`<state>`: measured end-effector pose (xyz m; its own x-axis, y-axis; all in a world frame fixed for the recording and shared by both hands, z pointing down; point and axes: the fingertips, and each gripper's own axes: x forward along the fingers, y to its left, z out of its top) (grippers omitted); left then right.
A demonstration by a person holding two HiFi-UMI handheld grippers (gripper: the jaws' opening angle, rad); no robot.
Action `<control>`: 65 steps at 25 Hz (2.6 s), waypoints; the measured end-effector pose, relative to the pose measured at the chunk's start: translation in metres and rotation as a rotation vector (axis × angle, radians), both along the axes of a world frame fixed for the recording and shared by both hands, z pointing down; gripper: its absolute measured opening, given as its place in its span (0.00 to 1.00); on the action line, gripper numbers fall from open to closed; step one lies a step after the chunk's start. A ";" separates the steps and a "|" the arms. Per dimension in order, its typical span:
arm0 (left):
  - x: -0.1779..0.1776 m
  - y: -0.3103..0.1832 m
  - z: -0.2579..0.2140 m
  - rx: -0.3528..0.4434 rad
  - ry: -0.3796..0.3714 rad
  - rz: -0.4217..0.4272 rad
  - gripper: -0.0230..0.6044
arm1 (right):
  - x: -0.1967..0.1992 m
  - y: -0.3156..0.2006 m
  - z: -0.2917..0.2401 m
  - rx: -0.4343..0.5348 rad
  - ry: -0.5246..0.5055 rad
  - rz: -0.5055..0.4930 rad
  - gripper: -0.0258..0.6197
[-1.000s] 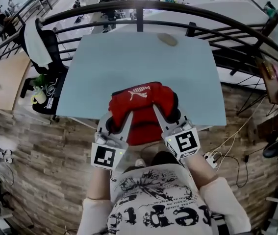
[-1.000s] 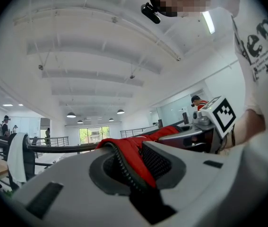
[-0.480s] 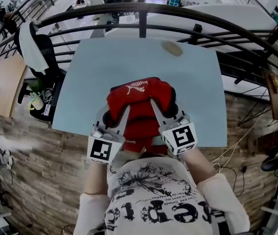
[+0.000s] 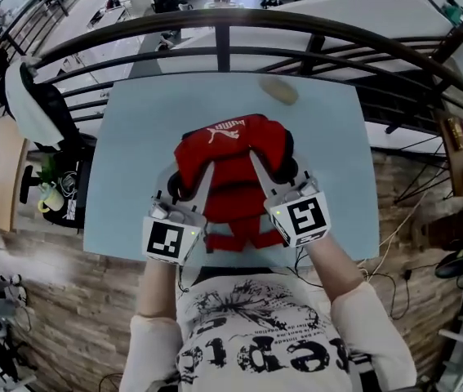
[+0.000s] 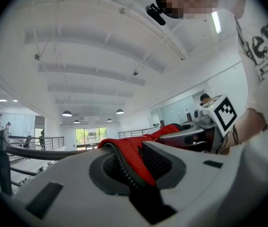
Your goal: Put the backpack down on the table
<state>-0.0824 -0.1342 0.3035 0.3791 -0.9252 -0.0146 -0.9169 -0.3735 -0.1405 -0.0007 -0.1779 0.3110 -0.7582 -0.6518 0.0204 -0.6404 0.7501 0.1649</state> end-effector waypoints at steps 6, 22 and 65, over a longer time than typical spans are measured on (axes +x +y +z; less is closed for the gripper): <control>-0.027 -0.071 0.007 -0.009 -0.008 0.080 0.15 | -0.024 -0.064 0.007 -0.001 0.010 0.083 0.18; -0.072 -0.194 0.080 -0.074 -0.006 0.165 0.16 | -0.065 -0.177 0.085 -0.079 0.077 0.206 0.19; -0.061 -0.090 0.250 -0.339 0.210 0.050 0.17 | -0.040 -0.068 0.243 -0.366 0.077 0.213 0.28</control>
